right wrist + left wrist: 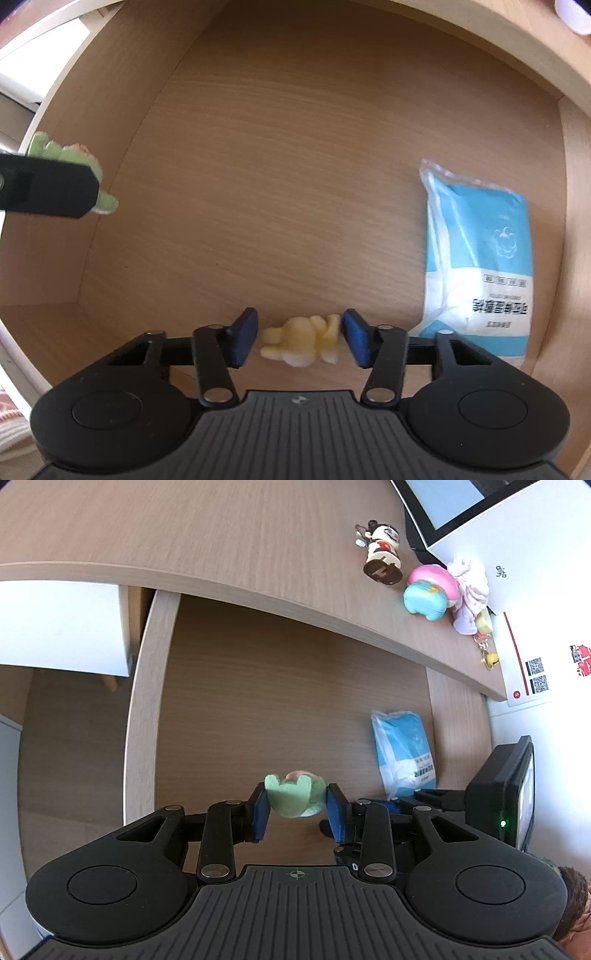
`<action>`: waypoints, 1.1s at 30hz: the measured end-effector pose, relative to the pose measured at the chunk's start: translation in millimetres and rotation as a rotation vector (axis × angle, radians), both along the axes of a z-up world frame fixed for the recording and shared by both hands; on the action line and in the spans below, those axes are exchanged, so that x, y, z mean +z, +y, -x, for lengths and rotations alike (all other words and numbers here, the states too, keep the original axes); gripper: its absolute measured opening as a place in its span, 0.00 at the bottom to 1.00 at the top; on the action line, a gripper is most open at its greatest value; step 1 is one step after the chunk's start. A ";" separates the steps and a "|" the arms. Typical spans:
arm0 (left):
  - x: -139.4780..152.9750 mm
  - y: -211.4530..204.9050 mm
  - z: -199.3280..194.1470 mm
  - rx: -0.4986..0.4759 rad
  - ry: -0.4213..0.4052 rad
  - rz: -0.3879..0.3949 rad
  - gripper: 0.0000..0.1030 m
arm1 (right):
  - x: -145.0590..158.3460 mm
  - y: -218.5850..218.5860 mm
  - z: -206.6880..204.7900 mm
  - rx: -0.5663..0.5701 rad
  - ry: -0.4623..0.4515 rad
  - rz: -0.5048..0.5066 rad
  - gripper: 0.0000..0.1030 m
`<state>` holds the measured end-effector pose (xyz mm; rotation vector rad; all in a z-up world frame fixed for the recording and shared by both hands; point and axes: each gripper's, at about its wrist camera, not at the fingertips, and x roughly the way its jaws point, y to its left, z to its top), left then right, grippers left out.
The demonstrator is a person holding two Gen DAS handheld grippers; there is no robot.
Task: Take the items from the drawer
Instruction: 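Grasp the yellow bunny figure with the right tool while the left lifts the green toy, then place the green toy on the desk with the left tool while the right carries the yellow figure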
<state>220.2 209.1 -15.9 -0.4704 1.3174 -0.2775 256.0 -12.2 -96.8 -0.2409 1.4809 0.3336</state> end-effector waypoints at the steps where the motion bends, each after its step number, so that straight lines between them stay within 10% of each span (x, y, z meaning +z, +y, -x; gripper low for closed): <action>1: 0.2 -0.9 -0.2 -0.005 0.000 0.001 0.35 | 1.2 -1.4 0.6 -0.006 -0.005 0.003 0.45; 12: 10.2 -24.1 -8.2 -0.069 -0.019 0.009 0.35 | 71.2 -43.5 15.6 -0.191 -0.185 -0.142 0.44; 20: 69.1 -32.7 -44.1 -0.036 -0.297 0.030 0.35 | 130.3 -86.9 14.0 -0.306 -0.361 -0.184 0.44; 26: 69.1 -26.8 -87.1 0.108 -0.469 -0.096 0.35 | 140.1 -107.3 19.6 -0.347 -0.395 -0.189 0.44; 33: 42.8 -43.3 -117.1 0.087 -0.469 -0.248 0.36 | 135.2 -118.8 34.8 -0.396 -0.380 -0.163 0.44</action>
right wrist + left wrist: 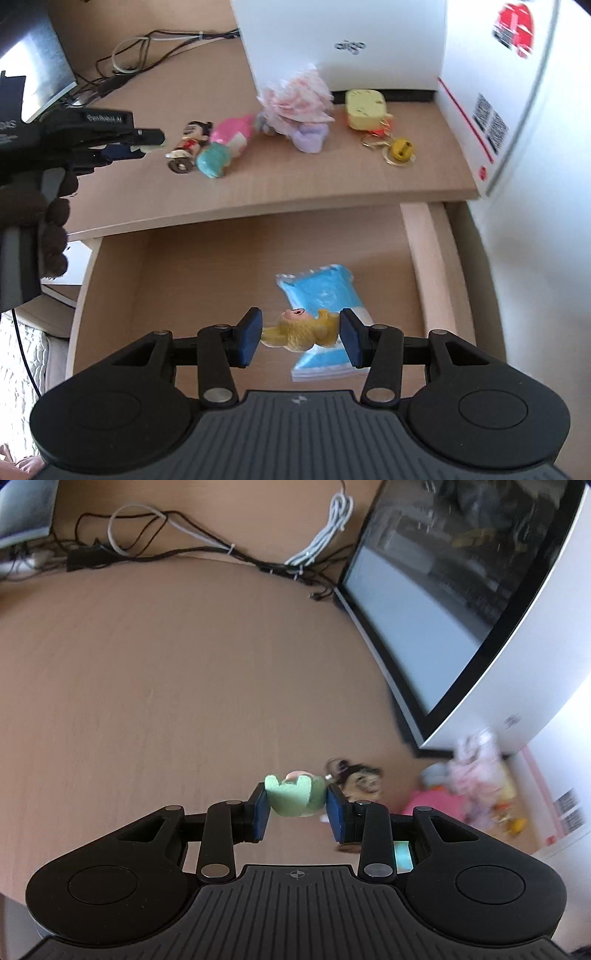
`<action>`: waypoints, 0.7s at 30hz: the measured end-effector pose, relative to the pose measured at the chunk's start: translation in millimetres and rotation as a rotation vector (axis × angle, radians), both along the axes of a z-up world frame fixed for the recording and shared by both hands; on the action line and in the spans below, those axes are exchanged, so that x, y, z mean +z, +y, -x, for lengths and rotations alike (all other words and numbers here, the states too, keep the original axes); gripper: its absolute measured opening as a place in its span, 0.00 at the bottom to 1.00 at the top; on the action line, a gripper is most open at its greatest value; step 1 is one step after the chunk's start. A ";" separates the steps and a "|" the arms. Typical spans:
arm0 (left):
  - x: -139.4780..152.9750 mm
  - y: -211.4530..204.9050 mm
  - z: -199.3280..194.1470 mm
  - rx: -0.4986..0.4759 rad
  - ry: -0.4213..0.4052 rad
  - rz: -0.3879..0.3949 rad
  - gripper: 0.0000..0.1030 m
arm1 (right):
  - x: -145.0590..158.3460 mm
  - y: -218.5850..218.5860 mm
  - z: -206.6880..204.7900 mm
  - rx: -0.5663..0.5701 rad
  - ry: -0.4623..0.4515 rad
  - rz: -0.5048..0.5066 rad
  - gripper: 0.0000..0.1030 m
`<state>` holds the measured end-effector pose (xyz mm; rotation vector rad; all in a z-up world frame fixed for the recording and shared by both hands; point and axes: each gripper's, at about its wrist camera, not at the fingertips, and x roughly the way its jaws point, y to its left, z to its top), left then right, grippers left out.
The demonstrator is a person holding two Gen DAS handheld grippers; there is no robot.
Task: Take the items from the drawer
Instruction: 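Place the green toy on the desk with the left tool while the right carries the yellow figure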
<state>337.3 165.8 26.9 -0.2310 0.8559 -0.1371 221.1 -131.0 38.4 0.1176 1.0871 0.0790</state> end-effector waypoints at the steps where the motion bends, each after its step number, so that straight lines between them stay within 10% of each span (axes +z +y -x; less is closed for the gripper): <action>1: -3.2 -1.4 -0.1 -0.008 0.005 -0.025 0.36 | -0.6 -2.1 1.4 -0.009 0.000 0.003 0.44; 8: 0.2 -14.4 6.6 -0.041 -0.043 -0.172 0.35 | -3.3 -10.0 -0.7 -0.043 -0.003 0.013 0.44; 21: 55.5 29.9 48.8 0.004 -0.276 0.028 0.35 | 19.6 -15.5 -37.6 -0.050 -0.102 -0.006 0.44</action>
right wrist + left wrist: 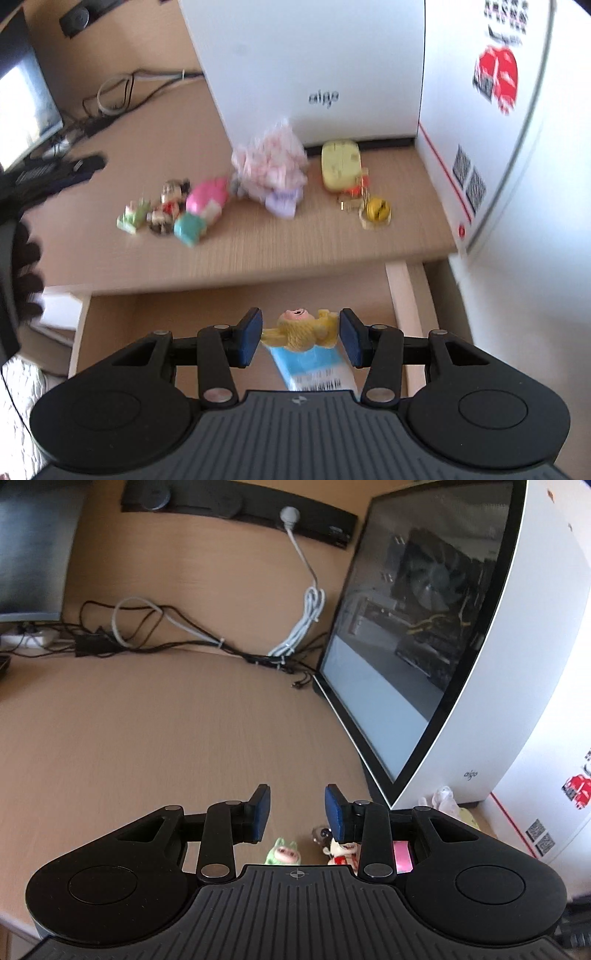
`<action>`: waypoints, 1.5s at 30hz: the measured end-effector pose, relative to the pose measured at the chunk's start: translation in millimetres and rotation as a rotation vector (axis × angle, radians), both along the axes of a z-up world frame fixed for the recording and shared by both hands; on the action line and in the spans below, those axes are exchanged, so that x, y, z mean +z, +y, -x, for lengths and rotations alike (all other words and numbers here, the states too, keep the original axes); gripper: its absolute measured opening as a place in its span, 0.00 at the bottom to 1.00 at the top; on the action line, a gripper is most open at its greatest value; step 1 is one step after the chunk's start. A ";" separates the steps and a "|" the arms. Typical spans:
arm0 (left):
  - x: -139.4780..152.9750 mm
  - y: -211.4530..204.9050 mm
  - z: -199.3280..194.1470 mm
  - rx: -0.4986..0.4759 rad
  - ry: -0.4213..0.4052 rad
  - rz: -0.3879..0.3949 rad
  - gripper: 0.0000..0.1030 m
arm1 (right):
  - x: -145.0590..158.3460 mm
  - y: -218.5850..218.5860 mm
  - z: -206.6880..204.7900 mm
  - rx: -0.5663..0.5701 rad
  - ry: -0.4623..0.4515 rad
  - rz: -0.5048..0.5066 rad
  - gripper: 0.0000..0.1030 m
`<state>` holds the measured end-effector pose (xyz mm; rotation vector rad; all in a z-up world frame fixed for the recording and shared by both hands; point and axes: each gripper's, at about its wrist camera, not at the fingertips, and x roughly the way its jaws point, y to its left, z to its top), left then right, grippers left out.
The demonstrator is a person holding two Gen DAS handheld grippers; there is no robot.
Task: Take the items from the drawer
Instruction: 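Place the green toy on the desk with the left tool while the right carries the yellow figure, then set the yellow bunny figure beside the pink toy and open the right tool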
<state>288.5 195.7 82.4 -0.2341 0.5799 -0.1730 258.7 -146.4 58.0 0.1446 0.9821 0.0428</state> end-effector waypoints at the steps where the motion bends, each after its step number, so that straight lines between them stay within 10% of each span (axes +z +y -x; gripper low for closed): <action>1: 0.2 2.4 4.0 0.001 0.005 0.006 0.35 | 2.3 0.3 -5.1 -0.001 -0.009 -0.002 0.44; 16: -29.2 24.5 76.3 -0.021 0.232 0.052 0.35 | -2.4 41.2 -89.1 0.122 -0.300 0.220 0.44; 25: -45.1 31.7 93.4 -0.018 0.304 0.078 0.35 | -1.1 95.7 -103.4 0.301 -0.389 0.144 0.42; 32: -56.4 34.5 100.2 -0.091 0.367 0.065 0.35 | -5.1 118.7 -107.6 0.297 -0.395 0.200 0.43; 38: -72.7 14.1 89.4 -0.186 0.420 0.084 0.35 | 18.0 76.7 -61.0 0.187 -0.391 0.123 0.69; 45: -96.0 -37.2 78.6 -0.385 0.557 0.034 0.35 | 5.7 23.2 -2.0 0.070 -0.208 0.144 0.74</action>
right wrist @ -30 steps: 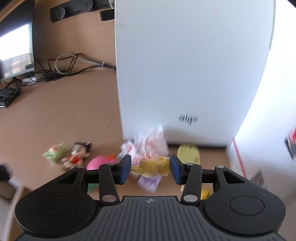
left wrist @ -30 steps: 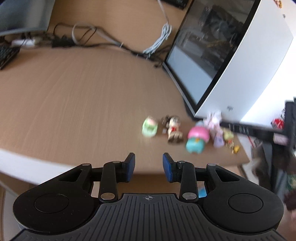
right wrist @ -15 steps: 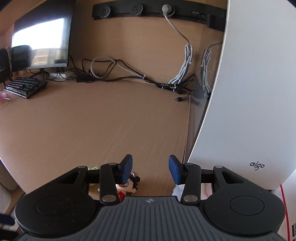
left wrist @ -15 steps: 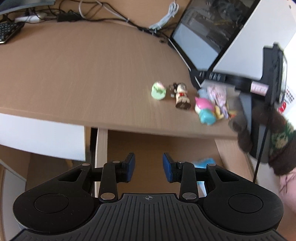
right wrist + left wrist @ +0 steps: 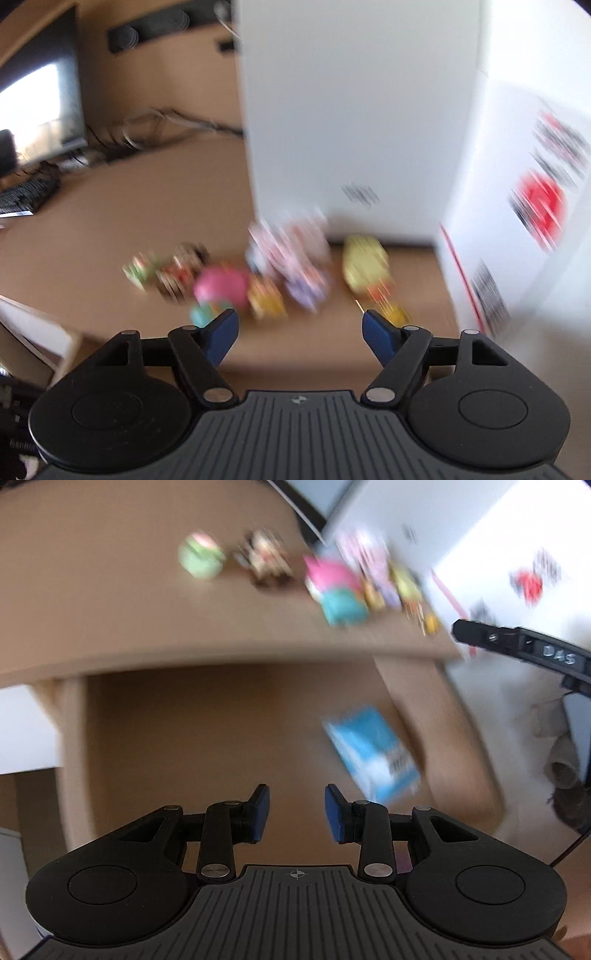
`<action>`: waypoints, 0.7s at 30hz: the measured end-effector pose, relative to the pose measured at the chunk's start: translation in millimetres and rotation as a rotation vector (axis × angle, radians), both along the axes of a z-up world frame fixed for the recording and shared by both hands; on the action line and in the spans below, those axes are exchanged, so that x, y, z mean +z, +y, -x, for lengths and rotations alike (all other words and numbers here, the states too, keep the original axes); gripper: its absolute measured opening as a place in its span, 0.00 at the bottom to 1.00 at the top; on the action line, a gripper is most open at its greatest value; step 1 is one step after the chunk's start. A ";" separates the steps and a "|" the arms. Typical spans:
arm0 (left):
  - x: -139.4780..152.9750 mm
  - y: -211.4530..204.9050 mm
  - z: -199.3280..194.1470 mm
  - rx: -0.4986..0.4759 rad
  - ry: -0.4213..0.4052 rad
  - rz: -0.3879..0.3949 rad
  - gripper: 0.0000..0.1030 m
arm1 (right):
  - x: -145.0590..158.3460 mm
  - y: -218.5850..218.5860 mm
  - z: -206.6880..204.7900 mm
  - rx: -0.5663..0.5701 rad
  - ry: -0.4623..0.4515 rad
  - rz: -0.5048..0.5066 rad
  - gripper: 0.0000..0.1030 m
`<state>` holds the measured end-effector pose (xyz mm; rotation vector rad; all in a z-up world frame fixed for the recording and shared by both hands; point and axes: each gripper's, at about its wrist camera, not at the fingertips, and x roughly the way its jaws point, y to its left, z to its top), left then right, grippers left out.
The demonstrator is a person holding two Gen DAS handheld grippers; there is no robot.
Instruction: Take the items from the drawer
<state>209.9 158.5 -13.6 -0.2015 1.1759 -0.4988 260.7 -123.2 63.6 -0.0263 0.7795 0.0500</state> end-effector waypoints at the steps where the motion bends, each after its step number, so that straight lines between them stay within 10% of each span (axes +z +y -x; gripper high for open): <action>1: -5.1 -8.0 -1.6 -0.036 0.033 -0.016 0.35 | -2.4 -5.1 7.9 -0.024 0.022 0.000 0.75; 7: -39.6 -56.5 -16.0 -0.231 0.292 -0.015 0.35 | -18.7 -45.6 48.5 -0.172 0.160 -0.092 0.78; 14: -77.6 -87.0 -31.2 -0.123 0.572 0.072 0.35 | -31.8 -61.5 82.9 -0.233 0.232 -0.097 0.79; 21: -74.6 -131.2 -31.2 -0.229 0.546 0.025 0.35 | -38.1 -71.8 93.0 -0.271 0.260 -0.094 0.80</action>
